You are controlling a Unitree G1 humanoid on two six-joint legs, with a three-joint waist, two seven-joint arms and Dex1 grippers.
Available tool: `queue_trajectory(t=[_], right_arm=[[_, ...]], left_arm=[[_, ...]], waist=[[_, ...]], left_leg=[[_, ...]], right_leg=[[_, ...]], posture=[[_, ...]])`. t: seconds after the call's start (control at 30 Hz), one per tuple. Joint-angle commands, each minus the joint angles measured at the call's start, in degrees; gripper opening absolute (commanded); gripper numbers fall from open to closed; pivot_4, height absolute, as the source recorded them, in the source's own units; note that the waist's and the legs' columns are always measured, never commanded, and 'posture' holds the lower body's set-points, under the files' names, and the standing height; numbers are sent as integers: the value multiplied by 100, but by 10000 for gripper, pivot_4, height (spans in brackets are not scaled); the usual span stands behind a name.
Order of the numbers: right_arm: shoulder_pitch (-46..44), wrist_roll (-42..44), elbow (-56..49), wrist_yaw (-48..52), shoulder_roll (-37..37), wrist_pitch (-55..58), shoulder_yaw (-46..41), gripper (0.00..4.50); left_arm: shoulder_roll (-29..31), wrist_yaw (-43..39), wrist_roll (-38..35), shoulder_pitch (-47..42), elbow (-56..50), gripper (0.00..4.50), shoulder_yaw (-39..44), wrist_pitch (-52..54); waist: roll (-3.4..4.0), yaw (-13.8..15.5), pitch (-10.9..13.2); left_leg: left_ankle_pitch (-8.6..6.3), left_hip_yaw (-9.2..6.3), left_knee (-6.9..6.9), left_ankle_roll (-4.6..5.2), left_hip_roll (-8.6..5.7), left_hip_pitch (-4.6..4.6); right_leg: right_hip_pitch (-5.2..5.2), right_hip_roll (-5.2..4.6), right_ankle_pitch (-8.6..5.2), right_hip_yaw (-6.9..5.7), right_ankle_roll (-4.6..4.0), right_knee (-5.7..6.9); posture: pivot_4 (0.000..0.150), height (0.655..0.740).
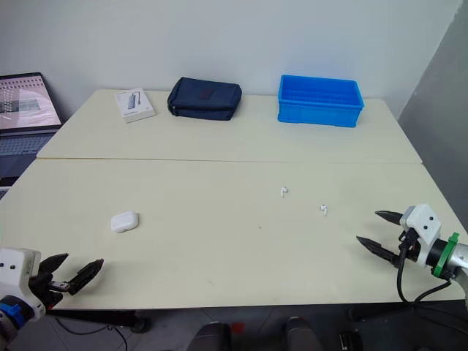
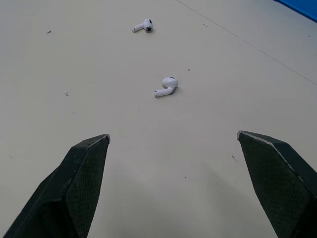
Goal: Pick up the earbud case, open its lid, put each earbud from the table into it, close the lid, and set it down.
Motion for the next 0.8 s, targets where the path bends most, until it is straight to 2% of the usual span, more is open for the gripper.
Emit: queue_trajectory(t=[0.03, 0.37, 0.8], right_arm=[[-91, 32, -31, 27, -23, -111, -156, 43300], [-142, 89, -36, 106, 46, -184, -110, 43300], [-100, 103, -230, 167, 136, -172, -64, 43300]], left_arm=[[39, -112, -159, -14, -173, 45000, 227, -43], [87, -805, -451, -15, -48, 45000, 360, -113], [108, -956, -381, -202, 378, 45000, 398, -368]], waist=[[0, 0, 0], [0, 0, 0], [0, 0, 0]], left_leg=[[0, 0, 0, 0, 0, 0], [0, 0, -1, 0, 0, -1], [0, 1, 0, 0, 0, -2]], right_leg=[[0, 0, 0, 0, 0, 0], [2, 0, 0, -1, -1, -1], [2, 1, 0, -1, 0, 0]], posture=[[1500, 7400], [1500, 7400], [1500, 7400]])
